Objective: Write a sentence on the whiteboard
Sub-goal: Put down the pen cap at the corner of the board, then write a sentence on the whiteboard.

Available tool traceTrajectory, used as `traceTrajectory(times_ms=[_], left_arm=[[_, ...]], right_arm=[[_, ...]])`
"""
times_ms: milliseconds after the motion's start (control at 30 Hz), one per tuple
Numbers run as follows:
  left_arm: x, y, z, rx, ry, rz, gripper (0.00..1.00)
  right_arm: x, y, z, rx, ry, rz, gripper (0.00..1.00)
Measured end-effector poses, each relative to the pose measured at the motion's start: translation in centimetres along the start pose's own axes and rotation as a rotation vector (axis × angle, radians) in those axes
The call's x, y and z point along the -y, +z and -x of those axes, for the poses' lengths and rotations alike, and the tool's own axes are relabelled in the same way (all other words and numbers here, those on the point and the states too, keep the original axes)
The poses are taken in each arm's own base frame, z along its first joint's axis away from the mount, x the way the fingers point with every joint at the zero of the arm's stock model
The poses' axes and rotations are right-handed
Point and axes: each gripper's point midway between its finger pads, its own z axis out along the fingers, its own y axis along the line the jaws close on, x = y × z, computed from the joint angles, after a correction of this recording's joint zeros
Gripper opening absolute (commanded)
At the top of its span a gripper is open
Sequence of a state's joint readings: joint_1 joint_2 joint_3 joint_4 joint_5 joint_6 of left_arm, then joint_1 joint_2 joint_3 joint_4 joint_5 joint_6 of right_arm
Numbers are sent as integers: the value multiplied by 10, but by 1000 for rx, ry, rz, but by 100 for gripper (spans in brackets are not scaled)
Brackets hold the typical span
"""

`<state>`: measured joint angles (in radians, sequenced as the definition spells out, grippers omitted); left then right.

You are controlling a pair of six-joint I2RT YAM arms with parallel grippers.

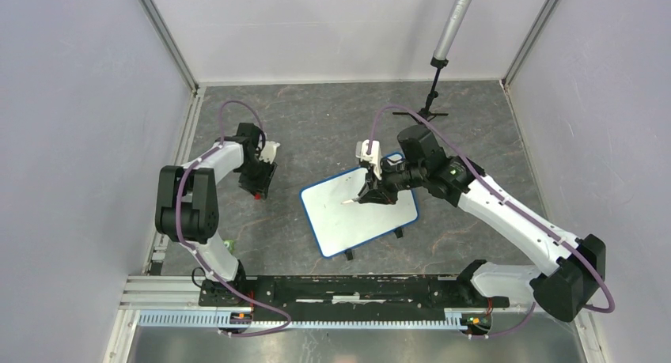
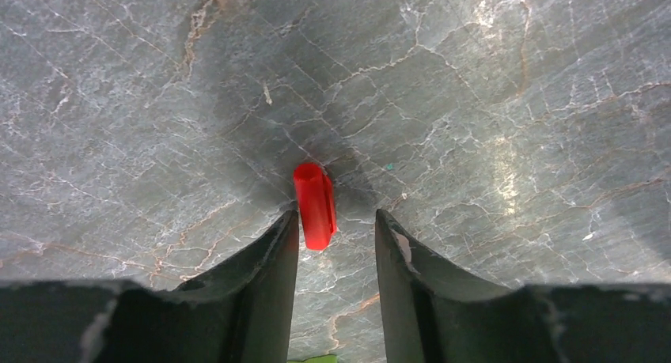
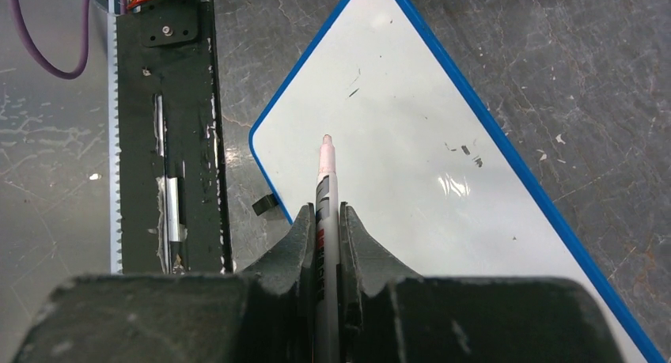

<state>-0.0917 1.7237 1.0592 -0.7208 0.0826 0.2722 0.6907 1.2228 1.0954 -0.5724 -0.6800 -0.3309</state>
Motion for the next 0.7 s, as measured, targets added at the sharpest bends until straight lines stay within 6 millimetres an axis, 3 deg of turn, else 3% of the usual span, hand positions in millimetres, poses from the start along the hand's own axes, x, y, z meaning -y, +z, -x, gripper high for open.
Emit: traceTrajectory(times_ms=[167, 267, 367, 533, 700], left_arm=[[5, -9, -1, -3, 0, -27, 52], [14, -31, 4, 38, 4, -63, 53], [26, -66, 21, 132, 16, -119, 58], [59, -147, 53, 372, 77, -277, 62], [107, -198, 48, 501, 141, -529, 61]], right_arm=[[0, 2, 5, 8, -38, -19, 0], [2, 2, 12, 26, -63, -35, 0], [1, 3, 19, 47, -88, -44, 0], [-5, 10, 33, 79, -146, -50, 0], [-8, 18, 46, 109, -194, -71, 0]])
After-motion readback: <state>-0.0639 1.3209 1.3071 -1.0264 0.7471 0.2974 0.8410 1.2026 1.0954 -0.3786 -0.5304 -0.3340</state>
